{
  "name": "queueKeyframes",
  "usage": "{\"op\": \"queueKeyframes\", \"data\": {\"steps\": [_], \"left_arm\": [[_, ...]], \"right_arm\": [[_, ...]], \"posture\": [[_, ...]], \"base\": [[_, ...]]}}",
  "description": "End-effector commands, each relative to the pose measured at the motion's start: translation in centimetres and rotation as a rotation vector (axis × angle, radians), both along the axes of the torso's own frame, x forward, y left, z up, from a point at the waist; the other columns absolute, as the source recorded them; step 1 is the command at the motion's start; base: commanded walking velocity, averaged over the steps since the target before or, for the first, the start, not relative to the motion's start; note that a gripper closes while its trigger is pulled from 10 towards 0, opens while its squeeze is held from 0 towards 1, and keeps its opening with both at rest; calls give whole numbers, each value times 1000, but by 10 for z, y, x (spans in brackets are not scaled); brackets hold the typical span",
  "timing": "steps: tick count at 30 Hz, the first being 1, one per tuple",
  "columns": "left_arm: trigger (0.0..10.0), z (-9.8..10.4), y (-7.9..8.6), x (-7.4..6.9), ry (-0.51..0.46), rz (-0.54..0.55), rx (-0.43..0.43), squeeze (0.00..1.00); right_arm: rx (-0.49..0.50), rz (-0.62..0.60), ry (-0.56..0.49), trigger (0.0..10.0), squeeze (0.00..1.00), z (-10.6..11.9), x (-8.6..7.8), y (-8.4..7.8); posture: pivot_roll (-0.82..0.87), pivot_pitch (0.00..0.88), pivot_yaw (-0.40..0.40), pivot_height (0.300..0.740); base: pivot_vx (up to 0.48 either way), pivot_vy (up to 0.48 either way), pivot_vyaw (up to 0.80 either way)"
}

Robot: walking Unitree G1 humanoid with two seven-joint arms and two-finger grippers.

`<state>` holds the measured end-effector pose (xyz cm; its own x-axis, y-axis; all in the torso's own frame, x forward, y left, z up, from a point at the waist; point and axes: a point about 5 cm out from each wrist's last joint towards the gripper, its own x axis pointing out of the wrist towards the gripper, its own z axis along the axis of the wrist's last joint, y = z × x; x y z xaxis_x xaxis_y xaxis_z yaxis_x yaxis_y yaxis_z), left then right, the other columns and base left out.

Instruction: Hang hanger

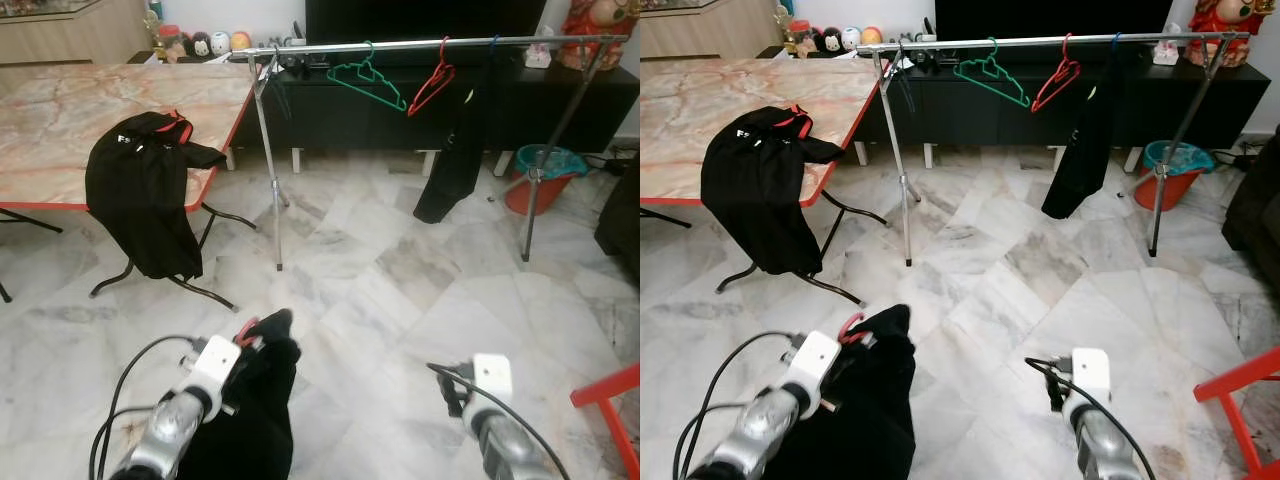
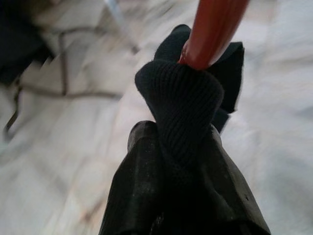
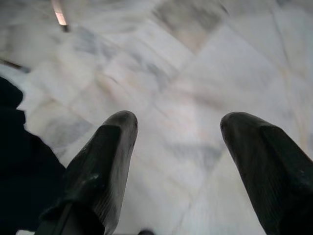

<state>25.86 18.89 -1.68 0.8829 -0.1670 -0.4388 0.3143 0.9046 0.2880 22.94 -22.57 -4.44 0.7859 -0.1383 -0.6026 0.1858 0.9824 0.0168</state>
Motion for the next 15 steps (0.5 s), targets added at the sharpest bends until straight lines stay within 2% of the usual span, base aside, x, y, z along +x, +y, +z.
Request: {"op": "queueKeyframes", "data": {"steps": [1, 3, 4, 6, 7, 8, 10, 15], "left_arm": [[10000, -5, 9, -7, -2, 62, 27, 0], [10000, -24, 34, -34, 95, 251, 57, 0], [10000, -24, 34, -34, 95, 251, 57, 0], [10000, -35, 44, -53, 150, 335, 61, 0], [10000, -35, 44, -53, 150, 335, 61, 0], [10000, -40, 45, -62, 166, 340, 77, 0], [10000, -42, 45, -68, 168, 346, 79, 0], [10000, -43, 42, -68, 168, 350, 53, 0]], "right_arm": [[16, -45, 9, 10000, 0, -5, -7, 0], [62, -97, 81, 10000, 0, -21, -30, 5], [62, -97, 81, 10000, 0, -21, -30, 5], [48, -110, 139, 10000, 0, -30, -47, 7], [48, -110, 139, 10000, 0, -30, -47, 7], [56, -127, 161, 10000, 0, -34, -55, 7], [48, -131, 172, 10000, 0, -37, -62, 7], [51, -165, 167, 10000, 0, -38, -68, 2]], "posture": [[-217, 0, 34, 740], [-220, 0, 32, 740], [-220, 0, 32, 740], [-213, 0, 26, 740], [-213, 0, 26, 740], [-209, 0, 22, 740], [-209, 0, 20, 740], [-215, 0, 16, 740]], "base": [[0, 0, 0], [0, 0, 0], [0, 0, 0], [0, 0, 0], [0, 0, 0], [0, 0, 0], [0, 0, 0], [0, 0, 0]]}}
